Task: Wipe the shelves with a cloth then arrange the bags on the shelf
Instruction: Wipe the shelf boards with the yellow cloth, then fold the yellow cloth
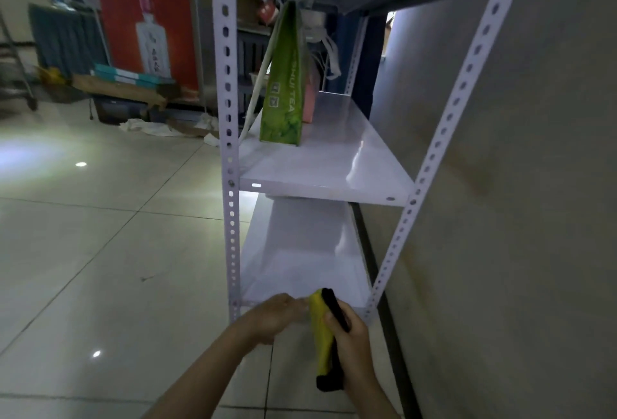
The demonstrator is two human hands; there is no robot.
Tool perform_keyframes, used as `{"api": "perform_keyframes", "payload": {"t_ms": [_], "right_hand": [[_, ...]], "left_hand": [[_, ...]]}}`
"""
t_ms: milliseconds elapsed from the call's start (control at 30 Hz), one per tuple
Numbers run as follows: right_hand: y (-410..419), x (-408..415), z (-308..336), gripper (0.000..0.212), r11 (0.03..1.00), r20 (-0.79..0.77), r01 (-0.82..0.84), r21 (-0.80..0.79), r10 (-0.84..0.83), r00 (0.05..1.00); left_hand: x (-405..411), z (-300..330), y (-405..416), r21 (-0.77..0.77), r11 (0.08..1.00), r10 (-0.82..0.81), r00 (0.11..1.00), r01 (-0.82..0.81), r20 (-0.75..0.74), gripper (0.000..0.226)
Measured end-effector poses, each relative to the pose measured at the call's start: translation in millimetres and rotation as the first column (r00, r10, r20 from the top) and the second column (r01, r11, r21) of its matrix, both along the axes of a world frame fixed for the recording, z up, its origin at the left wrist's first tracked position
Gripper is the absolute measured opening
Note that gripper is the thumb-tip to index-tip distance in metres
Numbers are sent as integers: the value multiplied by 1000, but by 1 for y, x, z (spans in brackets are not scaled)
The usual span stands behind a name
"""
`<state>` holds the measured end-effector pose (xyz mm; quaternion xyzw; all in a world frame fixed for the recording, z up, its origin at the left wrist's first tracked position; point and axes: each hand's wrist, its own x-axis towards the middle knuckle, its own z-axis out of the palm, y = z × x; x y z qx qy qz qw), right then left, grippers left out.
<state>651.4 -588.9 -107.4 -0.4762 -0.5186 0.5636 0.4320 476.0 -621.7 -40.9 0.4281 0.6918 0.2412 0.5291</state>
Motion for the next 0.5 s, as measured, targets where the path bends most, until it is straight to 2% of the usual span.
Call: {"api": "perform_keyframes", "payload": {"t_ms": [67, 167, 233, 367, 500], "right_hand": [[-16, 5, 15, 23, 1000, -69, 13, 4, -12, 998], [-32, 15, 27, 22, 1000, -113, -5, 19, 8, 994], [-36, 23, 30, 20, 998, -122, -3, 58, 10, 992], [-32, 40, 22, 7, 983, 26, 105, 151, -110, 994], [-19, 56, 13, 12, 965, 21, 261, 30, -261, 965]], "left_hand": [[32, 6, -13, 38, 999, 32, 985, -39, 170, 64], [58, -3, -29, 147, 945, 222, 905, -291, 362, 55], [63, -12, -40, 170, 891, 322, 850, -421, 416, 44], [57, -14, -60, 136, 902, 318, 843, -410, 433, 33], [32, -11, -64, 122, 877, 370, 814, -466, 448, 28]]}}
